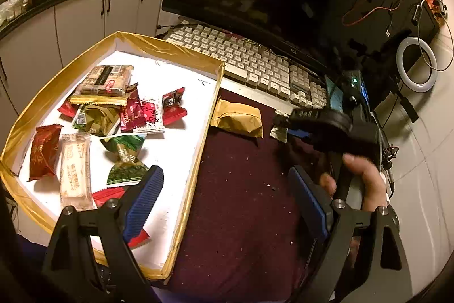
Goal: Organize snacks
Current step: 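Grasp the green-white wrapped candy on the cloth with the right tool, then grasp the gold paper packet with the left tool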
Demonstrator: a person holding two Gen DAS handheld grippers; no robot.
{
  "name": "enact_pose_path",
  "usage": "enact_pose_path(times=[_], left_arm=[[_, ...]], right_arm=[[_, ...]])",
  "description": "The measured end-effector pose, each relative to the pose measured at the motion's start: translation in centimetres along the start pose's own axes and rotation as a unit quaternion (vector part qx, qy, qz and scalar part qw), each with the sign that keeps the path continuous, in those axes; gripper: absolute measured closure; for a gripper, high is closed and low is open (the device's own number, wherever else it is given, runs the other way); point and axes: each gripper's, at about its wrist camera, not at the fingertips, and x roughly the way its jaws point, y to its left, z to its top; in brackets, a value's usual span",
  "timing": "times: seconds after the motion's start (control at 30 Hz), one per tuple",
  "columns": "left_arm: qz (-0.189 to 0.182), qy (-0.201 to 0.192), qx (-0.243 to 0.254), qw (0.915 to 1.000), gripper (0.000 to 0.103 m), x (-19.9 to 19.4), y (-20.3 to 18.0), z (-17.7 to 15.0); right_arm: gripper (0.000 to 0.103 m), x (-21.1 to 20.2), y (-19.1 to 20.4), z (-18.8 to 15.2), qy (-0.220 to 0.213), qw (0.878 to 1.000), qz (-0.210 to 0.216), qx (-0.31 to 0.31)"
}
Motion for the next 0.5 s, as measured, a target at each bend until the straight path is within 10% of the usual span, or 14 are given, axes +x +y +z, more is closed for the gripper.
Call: enact_pose_path(times=[0.5], left_arm=[[-0.017,0.102,-0.025,0.9944,0.014,8.1,-3.2,6.1]], right_arm=[[0.088,-7.2,-6.7,-6.6,-0.075,0.991,0.108,-0.024]])
